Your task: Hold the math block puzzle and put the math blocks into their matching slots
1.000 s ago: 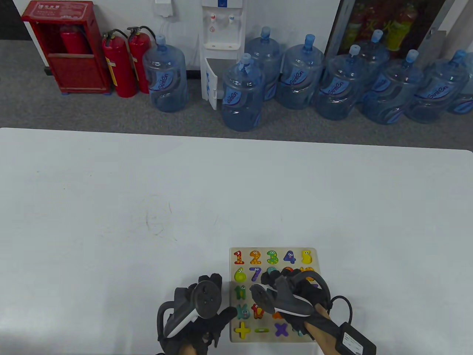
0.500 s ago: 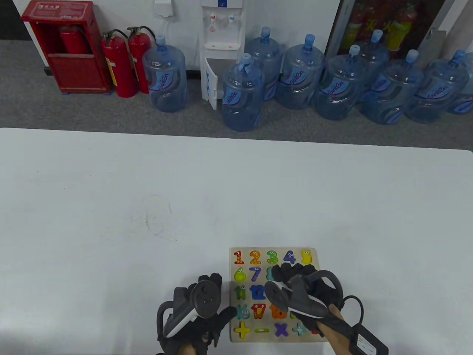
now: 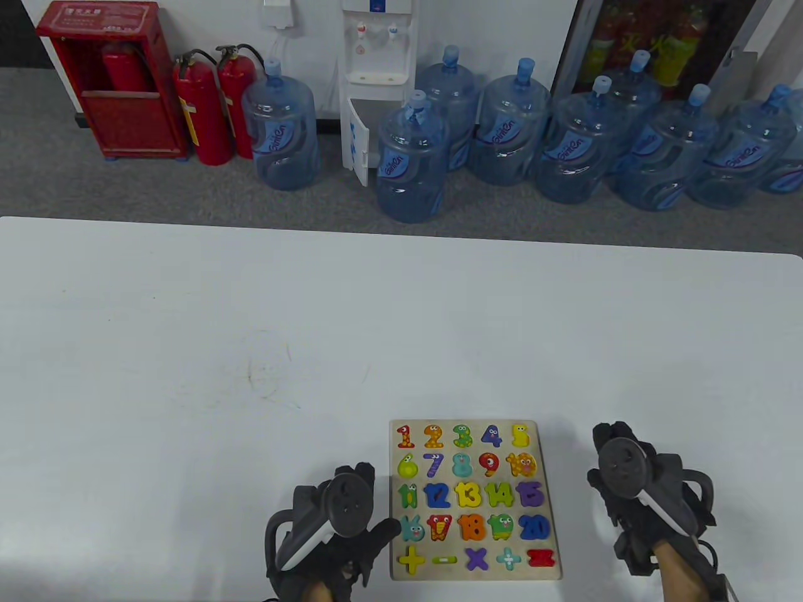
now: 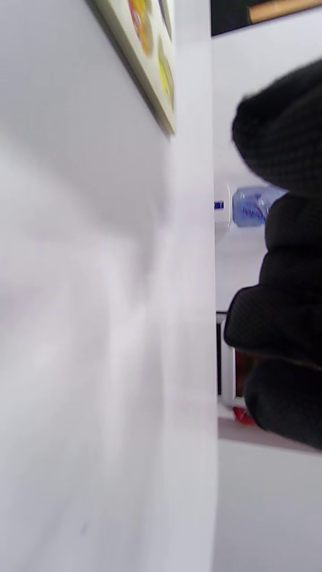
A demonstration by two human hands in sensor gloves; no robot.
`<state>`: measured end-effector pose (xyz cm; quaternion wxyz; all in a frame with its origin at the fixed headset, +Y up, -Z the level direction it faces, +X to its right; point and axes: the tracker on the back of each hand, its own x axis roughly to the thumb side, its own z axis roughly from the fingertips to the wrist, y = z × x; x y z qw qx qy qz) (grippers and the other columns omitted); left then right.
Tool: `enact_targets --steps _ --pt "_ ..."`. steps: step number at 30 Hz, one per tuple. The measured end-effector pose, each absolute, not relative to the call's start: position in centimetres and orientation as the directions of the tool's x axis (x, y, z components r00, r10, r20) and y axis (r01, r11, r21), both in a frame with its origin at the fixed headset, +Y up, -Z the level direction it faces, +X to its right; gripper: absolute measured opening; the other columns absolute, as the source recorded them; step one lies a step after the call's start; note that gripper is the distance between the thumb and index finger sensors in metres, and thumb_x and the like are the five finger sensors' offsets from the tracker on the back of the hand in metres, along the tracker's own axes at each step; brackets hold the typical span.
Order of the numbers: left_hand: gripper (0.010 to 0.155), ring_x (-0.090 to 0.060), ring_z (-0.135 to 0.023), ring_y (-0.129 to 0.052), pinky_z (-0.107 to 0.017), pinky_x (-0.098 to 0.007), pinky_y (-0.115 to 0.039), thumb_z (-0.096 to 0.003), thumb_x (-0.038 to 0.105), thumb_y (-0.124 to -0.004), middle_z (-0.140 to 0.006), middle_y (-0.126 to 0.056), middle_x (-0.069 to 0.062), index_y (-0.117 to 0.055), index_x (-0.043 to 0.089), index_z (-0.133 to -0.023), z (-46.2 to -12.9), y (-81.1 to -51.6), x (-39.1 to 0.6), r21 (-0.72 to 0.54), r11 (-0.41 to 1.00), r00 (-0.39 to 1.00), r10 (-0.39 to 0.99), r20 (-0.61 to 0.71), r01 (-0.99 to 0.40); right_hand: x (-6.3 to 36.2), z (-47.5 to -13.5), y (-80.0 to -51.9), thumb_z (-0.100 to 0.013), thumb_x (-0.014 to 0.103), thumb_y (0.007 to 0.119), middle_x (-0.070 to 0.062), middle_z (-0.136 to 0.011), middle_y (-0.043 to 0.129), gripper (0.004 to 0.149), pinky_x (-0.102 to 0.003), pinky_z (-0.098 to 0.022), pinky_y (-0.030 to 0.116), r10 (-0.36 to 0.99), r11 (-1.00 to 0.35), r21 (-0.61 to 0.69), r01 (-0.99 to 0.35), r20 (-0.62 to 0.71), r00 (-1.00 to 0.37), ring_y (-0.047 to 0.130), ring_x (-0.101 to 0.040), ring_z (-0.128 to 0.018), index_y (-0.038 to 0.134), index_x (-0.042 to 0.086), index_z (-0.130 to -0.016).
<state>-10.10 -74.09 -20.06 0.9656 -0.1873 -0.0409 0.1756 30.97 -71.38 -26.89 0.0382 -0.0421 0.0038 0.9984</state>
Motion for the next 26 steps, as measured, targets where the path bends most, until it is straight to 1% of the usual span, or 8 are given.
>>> enact_targets --steps 2,6,26 --pt "0.087 -0.044 -0.106 -0.047 -0.071 -0.070 -0.052 -0.0367 0.064 -0.064 -0.113 -0.033 -0.009 -0.031 0.026 -0.108 -20.1 -74.1 -10.2 -0.375 0.868 0.935 0.356 0.010 -0.326 31.8 -27.2 -71.8 -0.029 0.041 0.077 -0.008 -0.104 0.049 0.073 -0.048 -0.065 0.066 0.106 -0.993 0.046 -0.112 -0.117 -0.987 0.072 -0.027 -0.088 0.055 0.024 -0.096" --pt "0.087 -0.045 -0.106 -0.047 -0.071 -0.070 -0.052 -0.0367 0.064 -0.064 -0.113 -0.033 -0.009 -0.032 0.025 -0.108 -20.0 -74.2 -10.1 -0.378 0.867 0.934 0.356 0.013 -0.325 32.9 -27.3 -72.3 -0.029 0.041 0.077 -0.008 -0.104 0.048 0.073 -0.048 -0.065 0.066 0.125 -0.989 0.058 -0.135 -0.153 -0.980 0.071 -0.027 -0.089 0.055 0.024 -0.096" --pt "0.087 -0.045 -0.106 -0.047 -0.070 -0.070 -0.052 -0.0368 0.064 -0.064 -0.112 -0.033 -0.010 -0.032 0.024 -0.108 -20.0 -74.1 -10.1 -0.378 0.867 0.933 0.359 0.019 -0.326 32.5 -27.4 -73.1 -0.028 0.042 0.076 -0.009 -0.104 0.047 0.074 -0.048 -0.065 0.066 0.104 -0.986 0.112 -0.121 -0.143 -0.984 0.068 -0.028 -0.090 0.053 0.024 -0.096"
